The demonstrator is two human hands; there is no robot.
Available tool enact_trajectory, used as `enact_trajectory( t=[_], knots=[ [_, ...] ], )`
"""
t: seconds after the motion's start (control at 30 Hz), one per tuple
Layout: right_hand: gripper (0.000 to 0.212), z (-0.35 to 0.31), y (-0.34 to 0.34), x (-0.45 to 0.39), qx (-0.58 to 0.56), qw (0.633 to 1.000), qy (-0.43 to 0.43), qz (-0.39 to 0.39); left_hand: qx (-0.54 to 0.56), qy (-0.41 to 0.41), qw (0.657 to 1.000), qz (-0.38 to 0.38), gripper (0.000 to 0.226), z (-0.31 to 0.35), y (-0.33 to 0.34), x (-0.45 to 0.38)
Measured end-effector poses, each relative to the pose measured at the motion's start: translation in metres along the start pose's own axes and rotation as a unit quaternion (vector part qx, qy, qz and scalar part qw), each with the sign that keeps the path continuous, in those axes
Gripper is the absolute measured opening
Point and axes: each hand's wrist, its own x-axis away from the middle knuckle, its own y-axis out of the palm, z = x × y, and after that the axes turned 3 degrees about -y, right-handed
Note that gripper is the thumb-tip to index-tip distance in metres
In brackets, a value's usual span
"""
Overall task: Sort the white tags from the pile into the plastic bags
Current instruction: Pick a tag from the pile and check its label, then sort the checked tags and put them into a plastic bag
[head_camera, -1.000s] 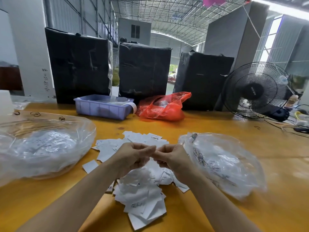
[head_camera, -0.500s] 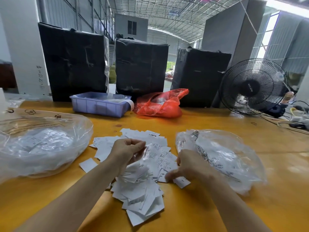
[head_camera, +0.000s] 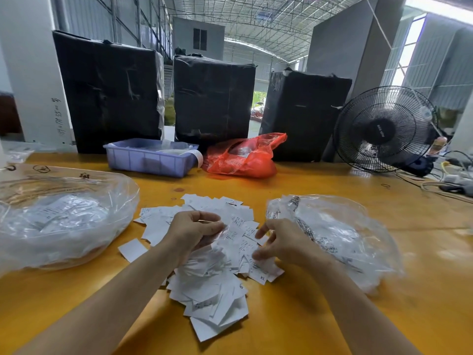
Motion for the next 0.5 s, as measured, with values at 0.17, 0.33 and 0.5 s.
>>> enact_trajectory(
  t=[0.17,0.33,0.5],
  knots=[
    [0.016,0.0008,-0.0002,-0.003,-0.086,0.995,-0.021,0.035,-0.006,0.009,1.0,-0.004,0.022,0.0006,0.0015,0.0008],
    [0.014,0.0001,0.0045,-0.0057,-0.119,0.987,-0.055,0.098,-0.066,0.03,0.997,0.004,0.026,0.0,0.0011,-0.0006],
    [0.008,-0.0012,0.0067,-0.0062,-0.146,0.967,-0.115,0.177,-0.099,0.044,0.994,0.007,0.029,0.0,-0.0003,-0.0013]
  ],
)
